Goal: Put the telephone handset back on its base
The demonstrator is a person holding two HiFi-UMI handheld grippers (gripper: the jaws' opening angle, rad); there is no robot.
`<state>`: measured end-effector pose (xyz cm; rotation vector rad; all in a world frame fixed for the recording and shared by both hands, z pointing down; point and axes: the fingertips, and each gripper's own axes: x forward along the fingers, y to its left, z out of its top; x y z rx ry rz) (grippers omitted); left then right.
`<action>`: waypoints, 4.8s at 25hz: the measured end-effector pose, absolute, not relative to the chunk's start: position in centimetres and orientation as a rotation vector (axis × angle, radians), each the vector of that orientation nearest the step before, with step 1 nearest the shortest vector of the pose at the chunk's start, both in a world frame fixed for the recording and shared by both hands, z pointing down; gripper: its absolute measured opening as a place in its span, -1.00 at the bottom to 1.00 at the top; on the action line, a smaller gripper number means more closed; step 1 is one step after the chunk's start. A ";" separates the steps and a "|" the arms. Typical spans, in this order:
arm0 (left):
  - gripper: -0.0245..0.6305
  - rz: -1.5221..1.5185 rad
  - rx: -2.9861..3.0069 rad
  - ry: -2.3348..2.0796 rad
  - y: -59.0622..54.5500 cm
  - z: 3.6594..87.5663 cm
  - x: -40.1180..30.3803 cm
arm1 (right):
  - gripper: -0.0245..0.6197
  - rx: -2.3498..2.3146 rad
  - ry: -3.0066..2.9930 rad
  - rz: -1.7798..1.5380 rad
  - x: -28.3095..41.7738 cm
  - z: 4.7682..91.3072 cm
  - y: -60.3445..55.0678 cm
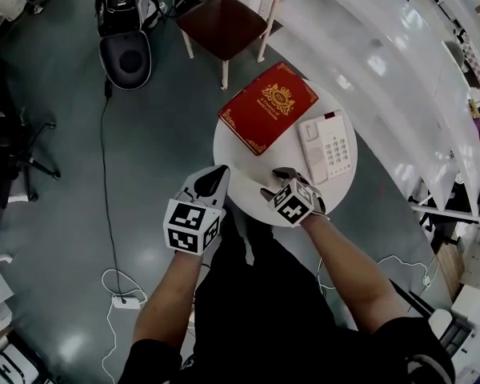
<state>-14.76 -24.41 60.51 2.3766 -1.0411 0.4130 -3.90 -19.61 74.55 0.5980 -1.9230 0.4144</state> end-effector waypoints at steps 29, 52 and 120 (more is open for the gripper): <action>-0.90 0.331 2.411 -1.107 -26.0 55.8 -18.7 | -0.27 0.562 -1.831 0.394 -4.8 74.7 -20.1; -0.90 0.326 2.529 -1.109 -26.9 49.5 -8.3 | -0.27 1.020 -2.171 0.464 8.1 56.3 -21.9; -0.90 0.399 2.300 -1.204 -22.8 58.8 -2.0 | -0.26 1.126 -1.897 0.752 12.1 70.2 -27.7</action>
